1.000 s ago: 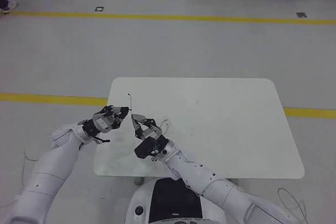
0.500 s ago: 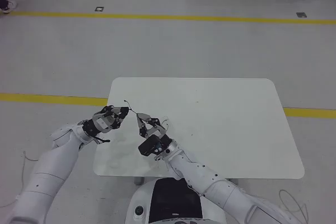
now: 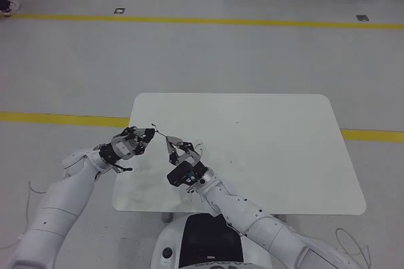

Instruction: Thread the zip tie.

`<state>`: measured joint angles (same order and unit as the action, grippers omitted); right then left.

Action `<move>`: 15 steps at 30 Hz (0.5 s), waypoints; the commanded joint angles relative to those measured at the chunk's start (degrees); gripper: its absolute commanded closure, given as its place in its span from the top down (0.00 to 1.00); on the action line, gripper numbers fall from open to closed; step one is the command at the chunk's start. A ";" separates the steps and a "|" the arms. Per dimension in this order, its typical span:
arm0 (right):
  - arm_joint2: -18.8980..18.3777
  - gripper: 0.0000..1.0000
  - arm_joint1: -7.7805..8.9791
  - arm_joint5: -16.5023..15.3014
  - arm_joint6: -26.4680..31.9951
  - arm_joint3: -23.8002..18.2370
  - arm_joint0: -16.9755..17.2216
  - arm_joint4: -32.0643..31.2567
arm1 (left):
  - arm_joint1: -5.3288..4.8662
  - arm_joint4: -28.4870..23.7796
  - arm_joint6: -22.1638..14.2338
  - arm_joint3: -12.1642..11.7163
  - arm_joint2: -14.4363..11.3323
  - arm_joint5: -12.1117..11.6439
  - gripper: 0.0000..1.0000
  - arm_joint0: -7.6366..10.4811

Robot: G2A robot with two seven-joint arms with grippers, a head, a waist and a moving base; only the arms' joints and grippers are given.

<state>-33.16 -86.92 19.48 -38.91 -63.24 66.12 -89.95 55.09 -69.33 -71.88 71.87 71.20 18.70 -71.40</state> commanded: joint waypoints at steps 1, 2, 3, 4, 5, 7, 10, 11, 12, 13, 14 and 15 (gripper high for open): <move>-0.02 0.00 -0.03 0.00 0.09 0.16 0.05 0.00 | 0.00 0.00 0.00 0.00 0.00 0.00 0.00 0.00; -0.02 0.00 -0.05 0.00 0.11 0.22 0.07 0.00 | 0.00 0.00 0.00 0.00 0.00 0.00 0.00 0.00; -0.02 0.00 -0.07 0.00 0.14 0.29 0.08 0.00 | 0.00 0.00 0.00 0.00 0.00 0.00 0.00 0.00; -0.01 0.00 -0.10 0.00 0.15 0.40 0.10 0.00 | 0.00 0.00 0.00 0.00 0.00 0.00 0.00 0.00; -0.02 0.00 -0.12 0.00 0.15 0.47 0.11 0.00 | 0.00 0.00 0.00 0.00 0.00 0.00 0.00 0.00; -0.04 0.00 -0.17 0.00 0.16 0.67 0.14 0.00 | 0.00 0.00 0.00 0.00 0.00 0.00 0.00 0.00; -0.13 0.00 -0.24 0.00 0.23 0.96 0.19 0.00 | 0.00 0.00 0.00 0.00 0.00 0.00 0.00 0.00; -0.12 0.00 -0.27 0.00 0.19 1.09 0.20 0.00 | 0.00 0.00 0.00 0.00 0.00 0.00 0.00 0.00; -0.08 0.00 -0.28 0.00 0.17 1.20 0.18 0.00 | 0.00 0.00 0.00 0.00 0.00 0.00 0.00 0.00; -0.04 0.00 -0.30 0.00 0.17 1.30 0.15 0.00 | 0.00 0.00 0.00 0.00 0.00 0.00 0.00 0.00; -0.01 0.00 -0.32 0.00 0.17 1.41 0.14 0.00 | 0.00 0.00 0.00 0.00 0.00 0.00 0.00 0.00; 0.00 0.00 -0.33 0.00 0.18 1.51 0.15 0.00 | 0.00 0.00 0.00 0.00 0.00 0.00 0.00 0.00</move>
<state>-33.17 -87.24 19.48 -38.74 -61.82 66.26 -89.95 55.09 -69.33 -71.88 71.87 71.20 18.70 -71.40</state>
